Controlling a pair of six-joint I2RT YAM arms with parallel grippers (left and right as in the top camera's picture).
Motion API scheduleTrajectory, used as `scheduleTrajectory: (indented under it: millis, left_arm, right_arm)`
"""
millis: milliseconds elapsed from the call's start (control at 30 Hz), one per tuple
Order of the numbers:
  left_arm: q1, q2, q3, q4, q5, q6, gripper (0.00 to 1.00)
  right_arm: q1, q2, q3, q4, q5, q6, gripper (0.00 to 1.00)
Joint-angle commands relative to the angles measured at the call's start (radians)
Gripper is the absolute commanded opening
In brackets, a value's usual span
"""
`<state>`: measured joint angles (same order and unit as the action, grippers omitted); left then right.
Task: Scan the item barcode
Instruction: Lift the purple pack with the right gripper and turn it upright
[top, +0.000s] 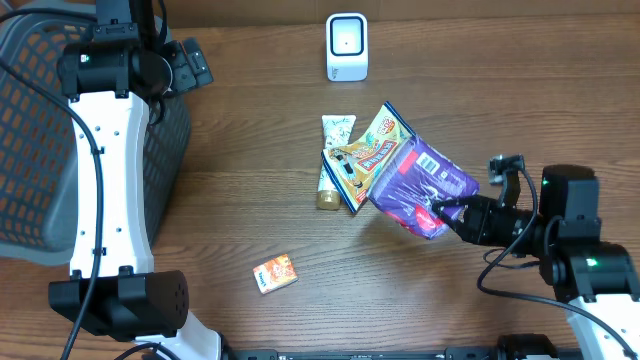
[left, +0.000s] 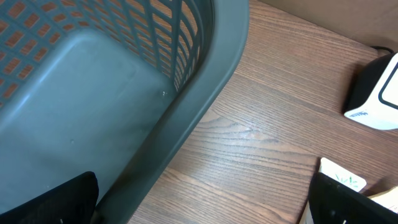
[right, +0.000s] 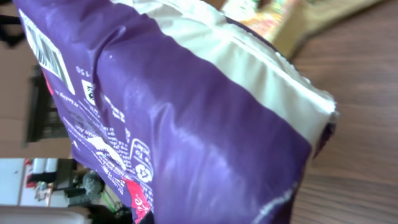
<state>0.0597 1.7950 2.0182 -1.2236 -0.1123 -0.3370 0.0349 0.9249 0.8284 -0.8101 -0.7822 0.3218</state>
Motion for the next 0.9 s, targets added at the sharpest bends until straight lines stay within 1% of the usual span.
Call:
scheduleTrajectory:
  millis: [0, 167, 300, 567, 700, 833, 867]
  left_arm:
    - [-0.002, 0.012, -0.002, -0.021, 0.003, 0.0, 1.0]
    - [-0.002, 0.012, -0.002, -0.022, 0.006, 0.0, 1.0]
    - [-0.002, 0.012, -0.002, -0.022, 0.009, 0.0, 1.0]
    - [-0.001, 0.012, -0.002, -0.022, 0.008, 0.0, 1.0]
    - [-0.001, 0.012, -0.002, -0.022, 0.008, 0.0, 1.0]
    - [-0.001, 0.012, -0.002, -0.022, 0.008, 0.0, 1.0]
    - [-0.001, 0.012, -0.002, -0.022, 0.008, 0.0, 1.0]
  right_arm:
    - [0.038, -0.02, 0.106, -0.003, -0.031, 0.078, 0.05]
    - [0.09, -0.019, 0.197, -0.004, -0.022, 0.18, 0.04]
    - [0.112, -0.019, 0.237, -0.004, -0.019, 0.305, 0.04]
    - [0.176, -0.017, 0.267, 0.026, -0.004, 0.364, 0.04]
    - [0.246, -0.01, 0.267, 0.062, 0.056, 0.358, 0.04]
    - [0.309, 0.027, 0.267, 0.074, 0.175, 0.28, 0.04]
    - [0.32, 0.052, 0.267, 0.087, 0.188, 0.242, 0.04]
